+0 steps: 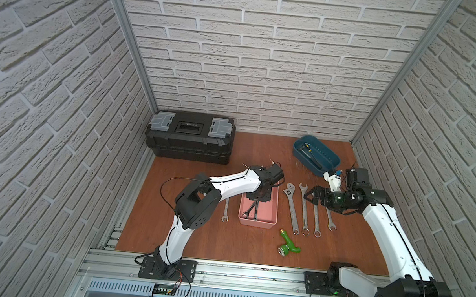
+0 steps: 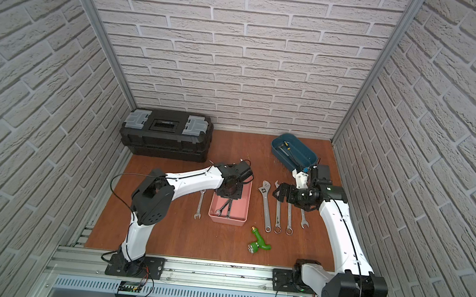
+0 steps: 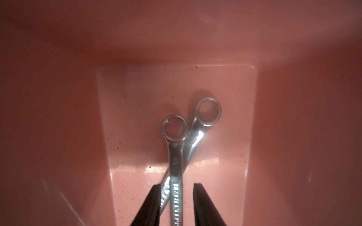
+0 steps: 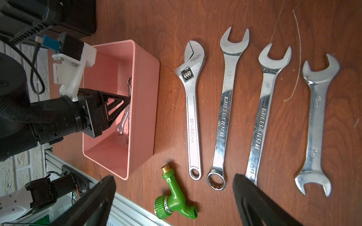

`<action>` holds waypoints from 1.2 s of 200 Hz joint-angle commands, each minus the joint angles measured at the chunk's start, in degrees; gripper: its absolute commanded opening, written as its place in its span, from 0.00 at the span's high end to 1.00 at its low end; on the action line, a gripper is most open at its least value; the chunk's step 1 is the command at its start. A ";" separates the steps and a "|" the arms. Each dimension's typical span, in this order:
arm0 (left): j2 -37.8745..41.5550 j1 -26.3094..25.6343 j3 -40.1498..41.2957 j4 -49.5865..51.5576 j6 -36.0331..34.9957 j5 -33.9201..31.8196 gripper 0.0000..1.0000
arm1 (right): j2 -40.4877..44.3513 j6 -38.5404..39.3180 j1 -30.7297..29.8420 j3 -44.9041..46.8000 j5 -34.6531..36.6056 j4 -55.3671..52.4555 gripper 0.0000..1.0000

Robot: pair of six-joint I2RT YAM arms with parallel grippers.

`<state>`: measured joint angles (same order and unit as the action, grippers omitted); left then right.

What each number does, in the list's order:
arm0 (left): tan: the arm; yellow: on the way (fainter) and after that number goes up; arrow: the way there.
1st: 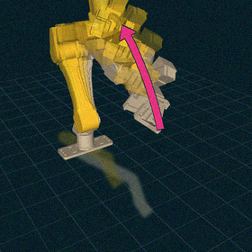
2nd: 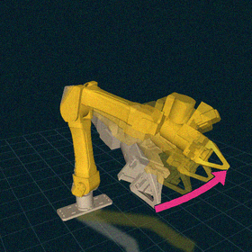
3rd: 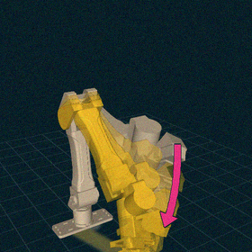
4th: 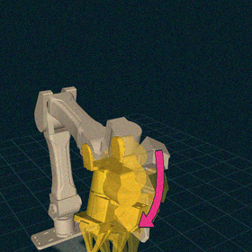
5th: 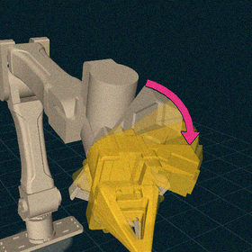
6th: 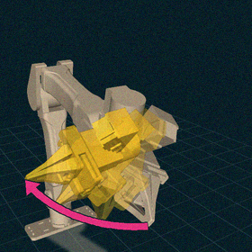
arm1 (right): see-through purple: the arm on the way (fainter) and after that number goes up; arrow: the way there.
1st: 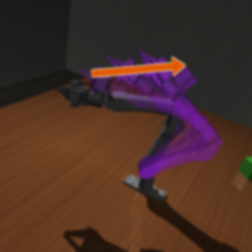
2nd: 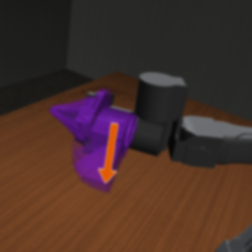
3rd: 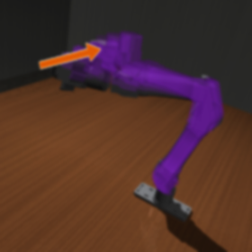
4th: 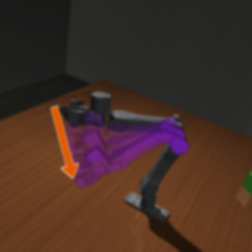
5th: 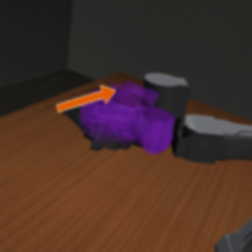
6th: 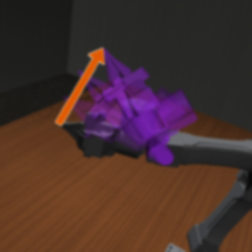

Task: Take out the wrench from the storage box
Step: Pick up the wrench from the storage box.

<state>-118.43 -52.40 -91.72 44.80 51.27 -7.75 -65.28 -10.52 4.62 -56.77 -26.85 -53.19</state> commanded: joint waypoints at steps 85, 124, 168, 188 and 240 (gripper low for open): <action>-0.50 -1.78 5.30 -0.80 2.06 3.78 0.69 | 2.16 0.55 0.47 1.93 -0.57 -0.34 0.02; 1.50 -2.55 5.80 0.89 1.13 1.74 0.69 | 2.20 0.65 0.47 2.35 -0.55 -0.12 0.02; 3.98 -2.53 2.28 5.09 -0.93 -2.05 0.69 | 1.74 0.57 0.56 1.94 -0.73 0.10 0.02; 4.09 -2.18 2.97 4.87 -1.08 -1.72 0.68 | 1.81 0.50 0.61 2.10 -0.89 0.19 0.02; 0.90 -2.07 5.24 -0.29 0.19 3.63 0.68 | 1.72 0.70 0.74 1.93 -0.67 -0.04 0.02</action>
<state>-116.53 -54.65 -87.26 45.98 51.24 -6.13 -64.20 -10.50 4.73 -55.16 -26.87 -53.39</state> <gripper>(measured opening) 0.315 0.980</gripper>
